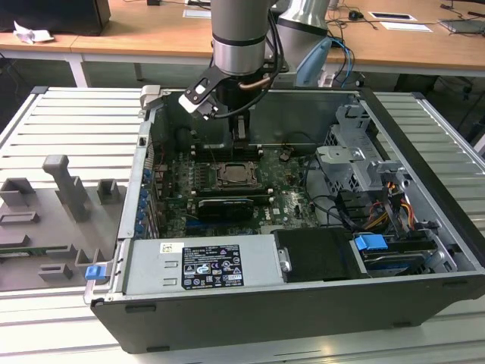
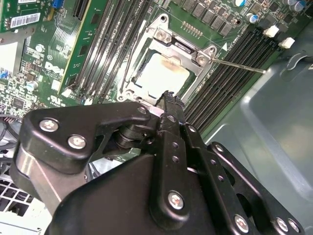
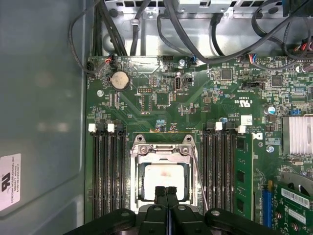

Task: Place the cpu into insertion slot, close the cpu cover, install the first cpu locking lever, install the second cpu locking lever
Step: 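Install the first cpu locking lever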

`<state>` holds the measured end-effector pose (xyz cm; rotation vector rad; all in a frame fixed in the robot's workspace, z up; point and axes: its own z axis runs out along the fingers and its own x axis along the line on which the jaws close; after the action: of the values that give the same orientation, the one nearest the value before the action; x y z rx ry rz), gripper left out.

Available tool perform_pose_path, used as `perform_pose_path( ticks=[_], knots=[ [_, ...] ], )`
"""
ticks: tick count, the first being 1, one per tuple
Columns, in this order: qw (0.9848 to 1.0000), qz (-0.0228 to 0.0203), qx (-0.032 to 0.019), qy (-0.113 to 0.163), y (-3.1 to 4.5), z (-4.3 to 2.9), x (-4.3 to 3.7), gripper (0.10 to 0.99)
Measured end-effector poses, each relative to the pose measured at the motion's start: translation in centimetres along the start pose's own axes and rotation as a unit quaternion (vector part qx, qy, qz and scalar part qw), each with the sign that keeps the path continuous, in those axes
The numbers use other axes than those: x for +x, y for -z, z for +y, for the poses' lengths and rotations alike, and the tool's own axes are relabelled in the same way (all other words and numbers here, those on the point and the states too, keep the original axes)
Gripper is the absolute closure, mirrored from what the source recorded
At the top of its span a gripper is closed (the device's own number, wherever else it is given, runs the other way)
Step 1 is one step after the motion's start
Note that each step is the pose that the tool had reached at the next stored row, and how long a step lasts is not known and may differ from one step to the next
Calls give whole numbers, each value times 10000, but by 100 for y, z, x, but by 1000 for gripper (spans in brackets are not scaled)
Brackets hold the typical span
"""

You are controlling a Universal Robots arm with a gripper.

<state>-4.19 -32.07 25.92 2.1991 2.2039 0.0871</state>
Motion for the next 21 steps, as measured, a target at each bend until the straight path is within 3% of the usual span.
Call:
perform_pose_path(
  ticks=[4, 9, 12, 17, 19, 21],
  knots=[
    [10000, 1, 0, 6, 7, 1, 0, 980],
    [9988, 28, 11, 487, 8, 1, 0, 980],
    [9946, 61, 21, 1039, 8, 0, 0, 980],
    [9901, 80, 29, 1399, 8, 0, 0, 980],
    [9863, 94, 34, 1646, 7, 0, 0, 980],
    [9810, 110, 41, 1937, 6, 0, 0, 980]
  ],
)
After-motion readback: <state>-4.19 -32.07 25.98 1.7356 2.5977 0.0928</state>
